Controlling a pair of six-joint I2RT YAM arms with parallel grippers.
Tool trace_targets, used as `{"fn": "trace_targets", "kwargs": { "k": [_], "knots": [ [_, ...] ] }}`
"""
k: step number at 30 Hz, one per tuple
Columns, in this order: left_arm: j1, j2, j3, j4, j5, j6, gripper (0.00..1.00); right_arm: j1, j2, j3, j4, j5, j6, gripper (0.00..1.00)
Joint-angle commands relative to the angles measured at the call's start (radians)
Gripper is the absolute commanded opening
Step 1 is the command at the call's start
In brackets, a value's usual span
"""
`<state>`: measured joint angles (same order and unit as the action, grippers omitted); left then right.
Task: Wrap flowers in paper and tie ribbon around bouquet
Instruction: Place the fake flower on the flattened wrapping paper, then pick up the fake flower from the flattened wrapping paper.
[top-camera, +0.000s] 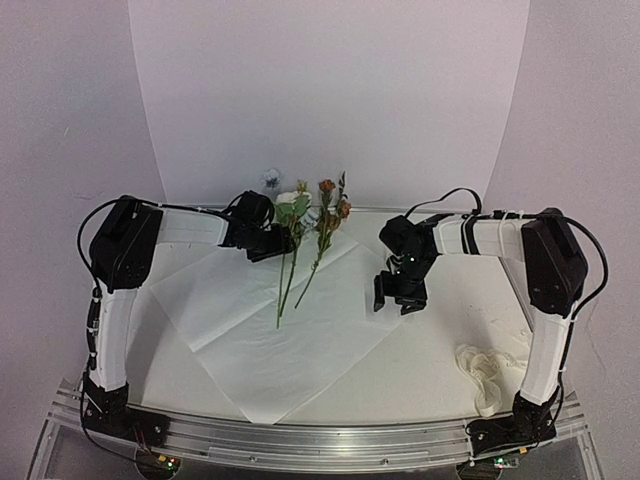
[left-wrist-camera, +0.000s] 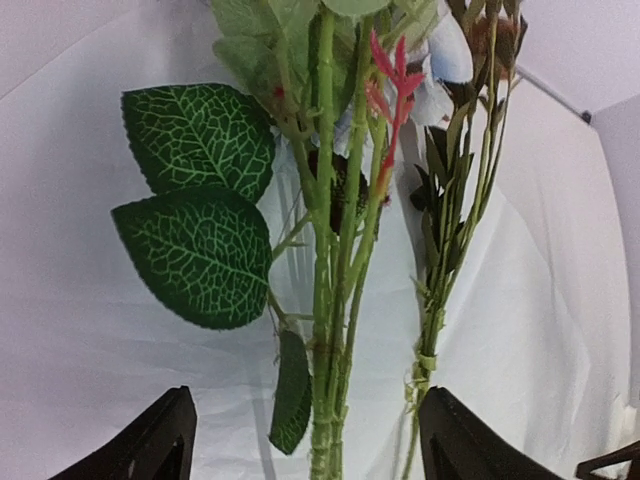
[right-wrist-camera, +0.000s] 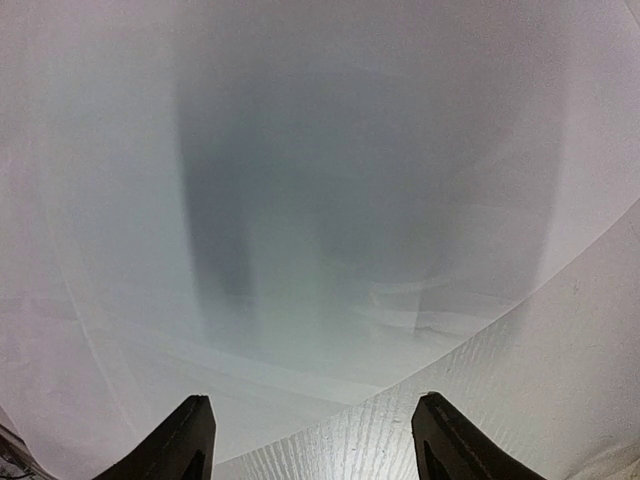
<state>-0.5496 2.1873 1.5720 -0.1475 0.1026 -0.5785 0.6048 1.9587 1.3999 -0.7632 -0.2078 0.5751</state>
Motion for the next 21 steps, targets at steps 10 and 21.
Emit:
{"fn": "trace_targets", "kwargs": {
  "k": [10,21],
  "knots": [
    [-0.042,-0.147,0.01,-0.074,0.03,0.082,0.67,0.009,-0.062,0.04,-0.039,0.054,-0.002,0.68],
    [-0.147,0.236,0.519,-0.311,-0.095,0.212,0.66,-0.028,-0.194,-0.148,0.007,0.074,0.022,0.62]
  ]
}}
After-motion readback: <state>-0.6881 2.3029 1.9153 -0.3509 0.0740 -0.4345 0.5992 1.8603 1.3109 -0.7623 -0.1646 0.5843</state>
